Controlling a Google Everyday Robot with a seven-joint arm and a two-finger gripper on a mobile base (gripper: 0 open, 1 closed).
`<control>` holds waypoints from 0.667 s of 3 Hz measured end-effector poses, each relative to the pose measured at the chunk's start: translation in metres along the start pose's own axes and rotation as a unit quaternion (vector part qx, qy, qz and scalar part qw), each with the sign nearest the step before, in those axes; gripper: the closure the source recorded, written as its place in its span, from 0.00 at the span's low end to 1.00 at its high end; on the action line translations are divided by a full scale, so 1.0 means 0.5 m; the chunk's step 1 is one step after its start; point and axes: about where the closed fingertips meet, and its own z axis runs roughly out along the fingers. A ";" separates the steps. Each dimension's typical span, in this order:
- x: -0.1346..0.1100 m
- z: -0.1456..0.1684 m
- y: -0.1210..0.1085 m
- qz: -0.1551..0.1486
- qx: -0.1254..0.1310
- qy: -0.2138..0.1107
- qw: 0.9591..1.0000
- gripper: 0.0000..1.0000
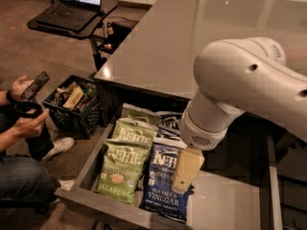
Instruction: Pick blue chip bag from top drawer and place on counter
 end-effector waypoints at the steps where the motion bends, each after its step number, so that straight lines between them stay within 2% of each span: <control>1: -0.004 0.037 -0.025 0.017 0.006 0.012 1.000 0.00; 2: 0.003 0.070 -0.052 0.037 0.016 0.030 0.999 0.00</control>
Offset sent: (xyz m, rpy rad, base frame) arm 0.0445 -0.0063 -0.0557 -0.1075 0.0004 -0.1397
